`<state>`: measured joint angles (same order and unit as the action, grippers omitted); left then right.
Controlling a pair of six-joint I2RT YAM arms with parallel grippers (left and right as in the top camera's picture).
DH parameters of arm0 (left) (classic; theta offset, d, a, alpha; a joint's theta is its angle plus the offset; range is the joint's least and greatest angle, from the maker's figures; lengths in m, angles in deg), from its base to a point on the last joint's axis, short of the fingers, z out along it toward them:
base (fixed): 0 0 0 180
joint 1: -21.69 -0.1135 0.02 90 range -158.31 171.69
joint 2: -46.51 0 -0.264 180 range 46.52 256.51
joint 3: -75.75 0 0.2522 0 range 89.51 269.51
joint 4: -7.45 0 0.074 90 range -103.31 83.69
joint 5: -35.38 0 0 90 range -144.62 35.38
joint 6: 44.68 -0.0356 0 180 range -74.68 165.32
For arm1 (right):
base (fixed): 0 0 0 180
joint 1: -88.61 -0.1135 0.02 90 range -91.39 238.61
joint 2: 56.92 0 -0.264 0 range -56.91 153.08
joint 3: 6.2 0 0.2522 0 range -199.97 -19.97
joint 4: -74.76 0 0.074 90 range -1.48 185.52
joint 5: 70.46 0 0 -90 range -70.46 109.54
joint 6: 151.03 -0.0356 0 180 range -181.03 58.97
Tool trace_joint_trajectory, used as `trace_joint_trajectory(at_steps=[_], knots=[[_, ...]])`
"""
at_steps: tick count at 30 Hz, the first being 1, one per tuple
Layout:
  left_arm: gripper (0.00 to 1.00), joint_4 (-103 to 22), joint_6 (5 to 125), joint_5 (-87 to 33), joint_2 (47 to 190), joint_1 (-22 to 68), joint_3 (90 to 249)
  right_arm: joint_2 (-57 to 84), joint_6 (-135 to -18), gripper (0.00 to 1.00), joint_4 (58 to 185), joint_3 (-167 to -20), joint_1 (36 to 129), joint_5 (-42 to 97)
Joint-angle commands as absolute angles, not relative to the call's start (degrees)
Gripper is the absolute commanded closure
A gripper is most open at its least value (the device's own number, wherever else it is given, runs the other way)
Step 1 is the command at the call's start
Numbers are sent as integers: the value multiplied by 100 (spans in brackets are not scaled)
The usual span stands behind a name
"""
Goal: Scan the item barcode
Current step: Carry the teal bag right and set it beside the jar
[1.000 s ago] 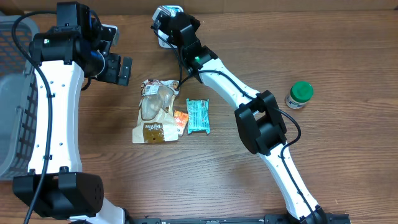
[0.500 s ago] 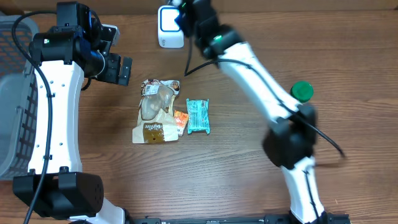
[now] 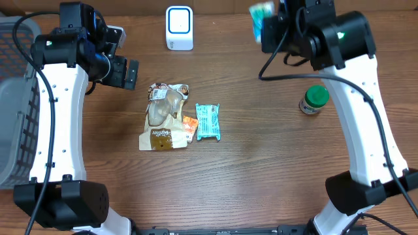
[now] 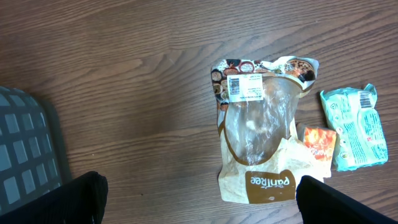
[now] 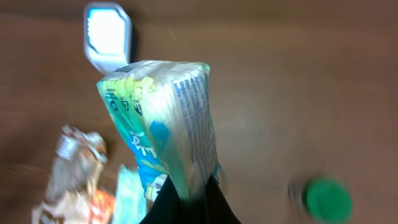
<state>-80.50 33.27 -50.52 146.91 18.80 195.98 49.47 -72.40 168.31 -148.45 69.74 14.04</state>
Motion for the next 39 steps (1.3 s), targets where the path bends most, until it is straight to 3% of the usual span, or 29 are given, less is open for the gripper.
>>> trace_joint_trajectory(at_steps=[1, 14, 27, 28, 33, 34, 36, 37, 39], knots=[[0, -8061, 3263, -5013, 14691, 1871, 19649, 5109, -7778, 96, 16940, -14283, 7232, 1507], [0, -8061, 3263, -5015, 14691, 1871, 19649, 5513, -7868, 96, 15349, -11425, 7559, 1668], [0, -8061, 3263, -5015, 14691, 1871, 19649, 5927, -7905, 96, 15001, -11189, 8121, 1408], [1, -8061, 3263, -5013, 14691, 1871, 19649, 5927, -7898, 87, 15015, -11189, 8123, 1406], [0, -8061, 3263, -5013, 14691, 1871, 19649, 5927, -7883, 73, 15095, -11191, 8126, 1406], [1, -8061, 3263, -5013, 14691, 1871, 19649, 5927, -7883, 66, 15098, -11193, 8126, 1406], [1, -8061, 3263, -5013, 14691, 1871, 19649, 5924, -7881, 41, 15139, -11252, 8126, 1406], [0, -8061, 3263, -5013, 14691, 1871, 19649, 5924, -7883, 35, 15279, -11411, 8123, 1426], [1, -8061, 3263, -5013, 14691, 1871, 19649, 5920, -7883, 34, 15596, -11748, 8123, 1542]])
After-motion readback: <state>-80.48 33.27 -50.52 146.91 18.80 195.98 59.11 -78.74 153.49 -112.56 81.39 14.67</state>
